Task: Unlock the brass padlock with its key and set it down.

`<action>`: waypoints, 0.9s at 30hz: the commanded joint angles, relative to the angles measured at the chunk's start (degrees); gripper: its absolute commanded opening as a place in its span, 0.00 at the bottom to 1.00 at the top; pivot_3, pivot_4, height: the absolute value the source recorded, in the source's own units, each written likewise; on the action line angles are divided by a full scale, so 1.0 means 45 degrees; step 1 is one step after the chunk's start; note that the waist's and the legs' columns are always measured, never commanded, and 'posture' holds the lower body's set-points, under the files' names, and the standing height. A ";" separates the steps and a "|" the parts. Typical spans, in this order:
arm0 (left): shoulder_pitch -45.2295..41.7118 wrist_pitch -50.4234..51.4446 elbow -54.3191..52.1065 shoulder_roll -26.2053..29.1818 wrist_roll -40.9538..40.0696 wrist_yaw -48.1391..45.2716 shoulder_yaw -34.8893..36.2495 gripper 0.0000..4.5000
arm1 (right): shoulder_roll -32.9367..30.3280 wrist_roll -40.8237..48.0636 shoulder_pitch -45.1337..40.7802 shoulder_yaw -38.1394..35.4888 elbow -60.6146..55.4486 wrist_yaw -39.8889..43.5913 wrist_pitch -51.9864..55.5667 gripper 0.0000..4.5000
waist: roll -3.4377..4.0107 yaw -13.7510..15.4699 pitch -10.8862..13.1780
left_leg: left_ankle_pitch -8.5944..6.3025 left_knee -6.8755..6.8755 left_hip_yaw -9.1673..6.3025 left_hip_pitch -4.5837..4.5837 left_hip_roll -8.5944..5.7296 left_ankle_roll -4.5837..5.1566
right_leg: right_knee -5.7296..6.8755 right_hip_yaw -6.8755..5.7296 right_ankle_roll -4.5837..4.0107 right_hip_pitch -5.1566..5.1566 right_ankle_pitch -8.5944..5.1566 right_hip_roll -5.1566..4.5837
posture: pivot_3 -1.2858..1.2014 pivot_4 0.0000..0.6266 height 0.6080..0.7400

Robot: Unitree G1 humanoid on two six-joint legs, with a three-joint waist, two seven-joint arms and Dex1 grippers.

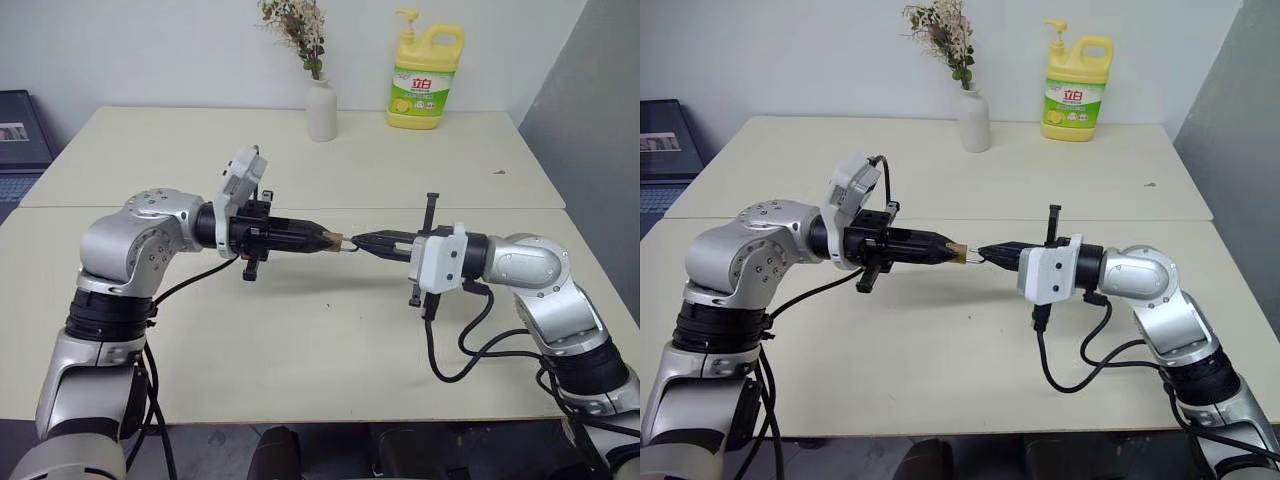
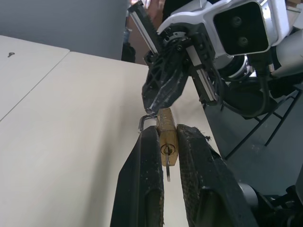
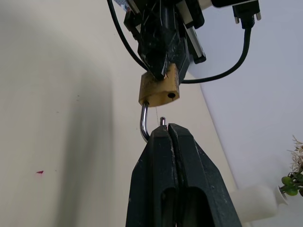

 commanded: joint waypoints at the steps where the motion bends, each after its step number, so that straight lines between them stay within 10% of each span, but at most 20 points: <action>1: -0.0037 0.0054 -0.0510 0.0173 -0.0324 -0.0066 0.0347 0.03 | -0.0066 0.0105 -0.0516 -0.0148 0.0128 0.0310 -0.0597 0.00 | 0.0000 0.0005 0.0000 | 0.0000 0.0000 -0.0001 0.0000 0.0000 0.0000 | 0.0000 -0.0001 0.0000 0.0000 0.0000 0.0000 | 0.52 0.24 1.00; 27: -0.0050 0.0709 -0.0798 0.0352 -0.1101 0.0130 0.0640 0.03 | 0.0220 0.1040 -0.0244 0.0309 0.0088 0.1654 -0.0676 0.00 | 0.0000 0.0008 0.0000 | 0.0000 0.0000 -0.0008 -0.0001 0.0000 0.0000 | 0.0000 -0.0005 -0.0002 0.0001 0.0001 0.0000 | 0.52 0.24 1.00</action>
